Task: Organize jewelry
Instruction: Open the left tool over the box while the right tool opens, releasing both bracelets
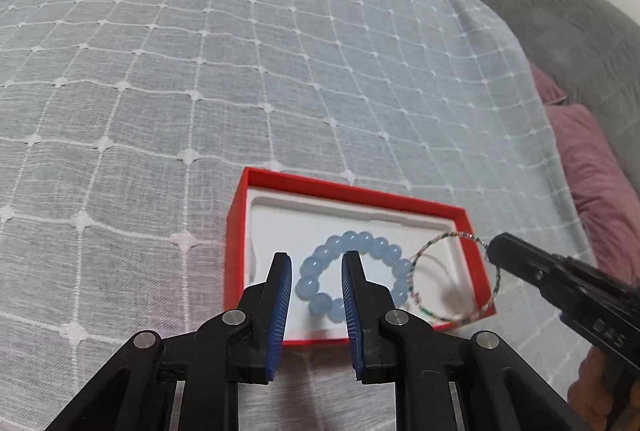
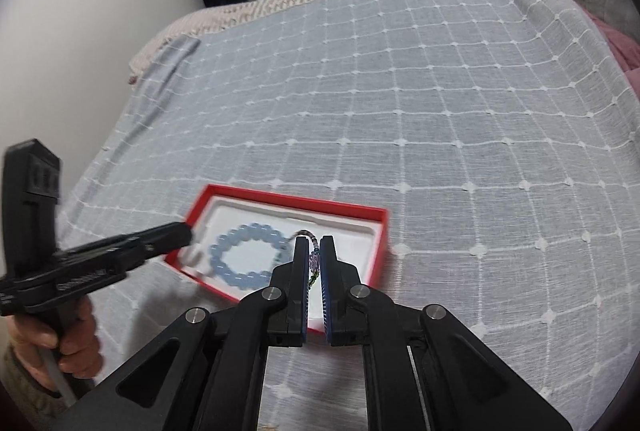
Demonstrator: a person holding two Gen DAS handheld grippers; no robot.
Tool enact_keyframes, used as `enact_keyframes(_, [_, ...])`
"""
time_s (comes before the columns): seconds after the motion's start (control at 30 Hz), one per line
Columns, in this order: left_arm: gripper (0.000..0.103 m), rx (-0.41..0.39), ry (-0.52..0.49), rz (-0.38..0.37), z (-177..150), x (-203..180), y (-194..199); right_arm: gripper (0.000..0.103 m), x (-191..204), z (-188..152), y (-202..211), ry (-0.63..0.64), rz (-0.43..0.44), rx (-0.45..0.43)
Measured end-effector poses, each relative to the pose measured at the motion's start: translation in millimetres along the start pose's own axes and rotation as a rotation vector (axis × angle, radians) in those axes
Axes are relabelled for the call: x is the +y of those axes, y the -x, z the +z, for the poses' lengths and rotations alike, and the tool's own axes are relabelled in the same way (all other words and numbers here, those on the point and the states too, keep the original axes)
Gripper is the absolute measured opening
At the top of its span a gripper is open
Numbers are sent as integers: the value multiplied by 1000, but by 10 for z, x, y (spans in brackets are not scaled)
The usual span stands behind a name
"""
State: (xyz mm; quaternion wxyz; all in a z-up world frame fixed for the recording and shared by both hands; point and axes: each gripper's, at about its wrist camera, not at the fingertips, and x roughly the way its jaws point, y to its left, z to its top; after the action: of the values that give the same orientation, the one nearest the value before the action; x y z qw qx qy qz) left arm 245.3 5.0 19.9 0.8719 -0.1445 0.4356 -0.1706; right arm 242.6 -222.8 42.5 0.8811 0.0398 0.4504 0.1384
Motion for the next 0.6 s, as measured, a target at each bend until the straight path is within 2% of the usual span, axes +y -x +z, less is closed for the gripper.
enact_keyframes(0.13, [23, 10, -22, 20, -19, -27, -29, 8, -68, -45, -93, -15, -3, 20])
enact_keyframes(0.33, [23, 37, -64, 31, -60, -94, -120, 8, -67, -45, -132, -13, -18, -8])
enact_keyframes(0.47, [23, 50, -56, 34, -72, -55, -145, 26, -56, -54, -144, 10, -41, -4])
enact_keyframes(0.6, [23, 49, -44, 14, -61, -67, -64, 28, -97, -34, -36, -16, -15, -20])
